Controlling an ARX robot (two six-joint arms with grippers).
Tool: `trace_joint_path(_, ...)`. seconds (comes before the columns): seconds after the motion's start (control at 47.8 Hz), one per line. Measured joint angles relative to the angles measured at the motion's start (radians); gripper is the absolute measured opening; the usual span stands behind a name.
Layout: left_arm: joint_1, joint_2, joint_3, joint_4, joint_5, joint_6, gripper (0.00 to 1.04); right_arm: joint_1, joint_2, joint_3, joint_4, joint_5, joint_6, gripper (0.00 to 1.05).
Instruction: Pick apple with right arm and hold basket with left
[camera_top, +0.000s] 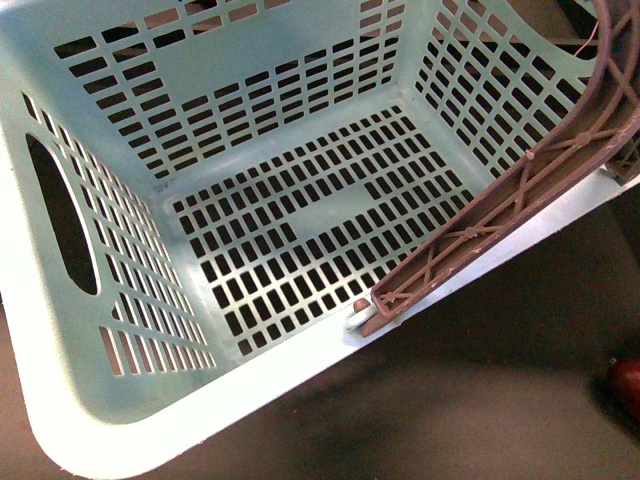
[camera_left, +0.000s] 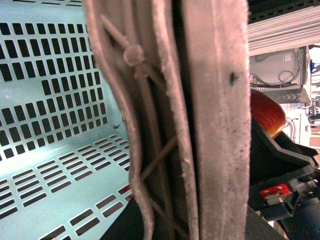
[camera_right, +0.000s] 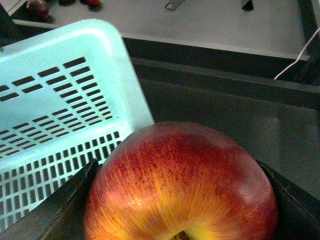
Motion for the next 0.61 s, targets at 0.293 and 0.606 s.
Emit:
trace_joint_path(0.293,0.0,0.0,0.0,0.0,0.0,0.0,0.17,0.156,0.04,-0.029,0.02,0.052,0.031,0.84)
trace_joint_path(0.606,0.0,0.0,0.0,0.0,0.0,0.0,0.17,0.159,0.01,-0.058,0.013,0.084,0.055,0.96)
